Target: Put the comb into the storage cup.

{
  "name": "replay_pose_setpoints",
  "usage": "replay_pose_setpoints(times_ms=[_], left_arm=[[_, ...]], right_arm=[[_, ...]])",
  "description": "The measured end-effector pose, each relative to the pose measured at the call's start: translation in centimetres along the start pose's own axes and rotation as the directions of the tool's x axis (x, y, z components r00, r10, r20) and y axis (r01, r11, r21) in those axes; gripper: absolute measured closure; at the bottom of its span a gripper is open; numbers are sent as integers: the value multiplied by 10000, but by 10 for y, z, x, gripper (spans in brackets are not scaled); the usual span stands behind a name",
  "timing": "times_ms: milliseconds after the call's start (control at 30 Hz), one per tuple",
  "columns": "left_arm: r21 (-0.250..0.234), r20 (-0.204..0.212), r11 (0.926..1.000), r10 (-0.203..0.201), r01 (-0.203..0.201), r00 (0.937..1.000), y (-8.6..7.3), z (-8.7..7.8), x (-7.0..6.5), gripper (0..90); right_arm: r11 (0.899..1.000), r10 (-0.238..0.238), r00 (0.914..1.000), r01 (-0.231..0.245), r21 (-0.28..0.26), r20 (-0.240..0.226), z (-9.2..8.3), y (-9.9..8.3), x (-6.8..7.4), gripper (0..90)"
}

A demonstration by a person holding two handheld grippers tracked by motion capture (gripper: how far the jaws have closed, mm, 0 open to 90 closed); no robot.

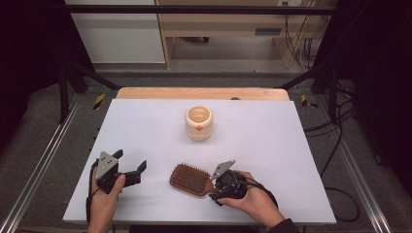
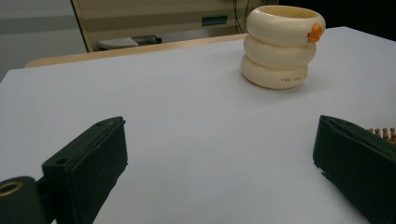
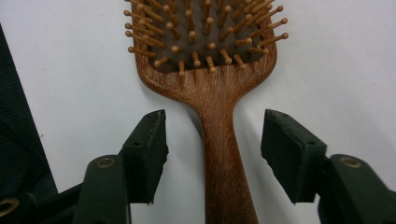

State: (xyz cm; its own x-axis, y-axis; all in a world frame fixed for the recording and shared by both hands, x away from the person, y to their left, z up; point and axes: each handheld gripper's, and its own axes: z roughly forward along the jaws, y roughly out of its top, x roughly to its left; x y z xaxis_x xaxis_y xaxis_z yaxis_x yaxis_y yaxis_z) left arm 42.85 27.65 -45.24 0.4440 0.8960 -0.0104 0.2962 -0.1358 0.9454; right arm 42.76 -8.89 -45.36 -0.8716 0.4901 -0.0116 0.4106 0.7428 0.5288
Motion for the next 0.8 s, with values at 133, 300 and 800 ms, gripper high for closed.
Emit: replay_pose_setpoints(times_ms=[133, 300, 800], left_arm=[[-5, 37, 10000, 0, 0, 10000, 0, 0, 0, 33], [-8, 59, 10000, -15, 15, 10000, 0, 0, 0, 33], [26, 100, 10000, 12, -12, 9999, 0, 0, -1, 38]], right_arm=[[9999, 3, 10000, -2, 124, -55, 2, 1, -1, 459], [9993, -95, 9998, 100, 351, -156, 5, 1, -1, 511], [9967, -194, 9993, 218, 788, -307, 8, 7, 3, 613]])
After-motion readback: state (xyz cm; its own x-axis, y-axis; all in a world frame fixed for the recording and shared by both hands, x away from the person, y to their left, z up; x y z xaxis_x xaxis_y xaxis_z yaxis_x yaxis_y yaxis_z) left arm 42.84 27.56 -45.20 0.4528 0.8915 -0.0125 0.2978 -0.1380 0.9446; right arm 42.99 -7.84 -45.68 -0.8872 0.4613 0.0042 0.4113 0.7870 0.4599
